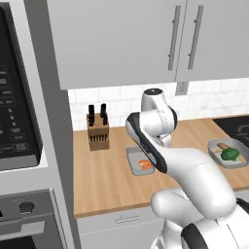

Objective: Take the meat container that has the shrimp and place it on the second highest rack of the freezer. Then take the vegetable container that has the broccoli and sweet potato and place it on the highest rack of the freezer.

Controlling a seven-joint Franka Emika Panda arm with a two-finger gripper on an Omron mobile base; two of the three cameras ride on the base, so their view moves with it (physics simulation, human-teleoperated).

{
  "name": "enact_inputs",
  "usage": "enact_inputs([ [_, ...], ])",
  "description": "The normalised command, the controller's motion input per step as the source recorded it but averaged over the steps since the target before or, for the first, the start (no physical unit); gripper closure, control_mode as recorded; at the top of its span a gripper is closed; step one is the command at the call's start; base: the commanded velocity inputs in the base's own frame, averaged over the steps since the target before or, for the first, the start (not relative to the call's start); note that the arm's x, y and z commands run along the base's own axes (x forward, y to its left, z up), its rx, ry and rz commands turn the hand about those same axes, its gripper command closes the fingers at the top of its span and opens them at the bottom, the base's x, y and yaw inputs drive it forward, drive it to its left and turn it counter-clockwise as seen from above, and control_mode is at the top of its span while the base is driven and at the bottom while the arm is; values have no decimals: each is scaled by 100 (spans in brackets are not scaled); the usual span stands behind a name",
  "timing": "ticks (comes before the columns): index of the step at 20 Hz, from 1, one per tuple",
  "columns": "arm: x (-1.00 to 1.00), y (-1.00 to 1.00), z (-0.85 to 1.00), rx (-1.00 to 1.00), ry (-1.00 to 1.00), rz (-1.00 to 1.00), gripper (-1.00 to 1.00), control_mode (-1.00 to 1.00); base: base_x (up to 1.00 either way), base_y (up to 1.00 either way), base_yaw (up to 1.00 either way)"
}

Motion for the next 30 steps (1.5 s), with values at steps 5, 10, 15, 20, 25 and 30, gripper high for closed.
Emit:
enact_inputs([
  [5,9,28,-43,1,0,-24,-100,-100,0,0,0],
  [10,19,13,-51,1,-4,-13,-100,-100,0,0,0],
  [15,6,1,-42,1,-4,-27,-100,-100,0,0,0],
  [20,7,0,-26,1,0,-37,-100,-100,0,0,0],
  [25,0,0,-40,1,-6,-10,-100,-100,0,0,0],
  [30,0,0,-24,0,0,-1,-100,-100,0,0,0],
])
